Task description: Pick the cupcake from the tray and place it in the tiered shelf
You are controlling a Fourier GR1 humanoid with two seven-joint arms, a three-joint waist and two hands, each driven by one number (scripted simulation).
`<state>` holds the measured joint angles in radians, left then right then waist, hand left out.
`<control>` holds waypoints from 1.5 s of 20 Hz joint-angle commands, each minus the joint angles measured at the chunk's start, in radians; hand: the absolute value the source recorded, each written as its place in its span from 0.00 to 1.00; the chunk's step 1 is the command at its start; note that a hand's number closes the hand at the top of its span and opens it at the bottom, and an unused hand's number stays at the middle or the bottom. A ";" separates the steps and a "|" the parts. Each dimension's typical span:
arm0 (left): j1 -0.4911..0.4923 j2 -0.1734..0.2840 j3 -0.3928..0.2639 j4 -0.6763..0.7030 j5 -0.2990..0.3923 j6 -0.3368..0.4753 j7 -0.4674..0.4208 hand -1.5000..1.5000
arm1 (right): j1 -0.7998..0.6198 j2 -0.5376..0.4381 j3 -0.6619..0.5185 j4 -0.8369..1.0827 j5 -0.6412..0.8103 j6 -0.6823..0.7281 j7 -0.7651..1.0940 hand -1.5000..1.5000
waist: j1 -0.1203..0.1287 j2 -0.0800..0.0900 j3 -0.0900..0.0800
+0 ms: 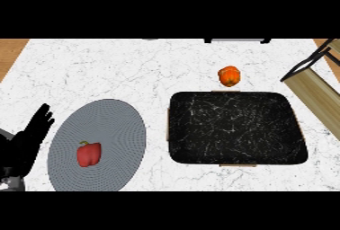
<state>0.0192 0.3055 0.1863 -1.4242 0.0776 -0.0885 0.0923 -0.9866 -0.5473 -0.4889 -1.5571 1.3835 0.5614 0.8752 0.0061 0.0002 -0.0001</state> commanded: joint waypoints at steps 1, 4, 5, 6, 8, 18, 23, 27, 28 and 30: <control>-0.008 0.009 0.017 0.004 0.012 -0.016 0.017 0.50 | 0.030 -0.040 -0.050 0.077 -0.032 -0.117 -0.021 1.00 | 0.000 0.001 0.000; -0.020 -0.023 -0.007 -0.011 -0.004 0.000 0.028 0.50 | 0.035 -0.044 -0.057 0.083 -0.055 -0.137 -0.008 1.00 | -0.001 0.000 0.000; 0.000 -0.021 0.001 -0.038 -0.013 0.019 0.033 0.50 | 0.101 -0.069 -0.120 0.087 -0.086 -0.165 -0.063 1.00 | -0.003 0.000 0.001; 0.003 0.013 0.025 -0.043 0.012 -0.017 0.044 0.50 | 0.136 -0.014 -0.110 0.073 -0.091 -0.213 -0.048 1.00 | -0.001 0.000 0.001; -0.024 -0.006 0.014 -0.033 -0.005 0.006 0.064 0.50 | 0.093 -0.085 -0.119 0.162 -0.113 -0.184 -0.057 1.00 | -0.001 0.000 0.000; 0.031 -0.045 -0.010 -0.046 -0.022 -0.010 0.027 0.50 | 0.225 -0.172 -0.161 0.333 -0.143 -0.333 -0.131 0.00 | -0.002 0.000 0.000; -0.013 -0.024 0.021 -0.058 -0.005 -0.015 0.076 0.50 | 0.225 -0.125 -0.145 0.322 -0.197 -0.476 -0.126 0.00 | 0.000 0.000 0.000; 0.008 -0.015 0.035 -0.010 -0.009 -0.042 0.002 0.50 | 0.192 -0.159 -0.208 0.244 -0.295 -0.416 -0.108 0.00 | -0.006 -0.002 0.000; 0.006 -0.050 0.012 -0.011 -0.028 -0.015 -0.001 0.50 | 0.203 -0.110 -0.199 0.250 -0.289 -0.497 -0.099 0.00 | -0.003 -0.001 0.000; 0.015 -0.034 0.011 -0.051 -0.032 -0.017 0.031 0.50 | 0.173 -0.104 -0.232 0.233 -0.334 -0.494 -0.072 0.00 | -0.001 -0.002 0.000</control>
<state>0.0192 0.2736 0.2044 -1.4535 0.0551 -0.1045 0.1188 -0.7968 -0.6783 -0.6885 -1.2964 1.1078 0.1032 0.7740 0.0031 -0.0011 0.0000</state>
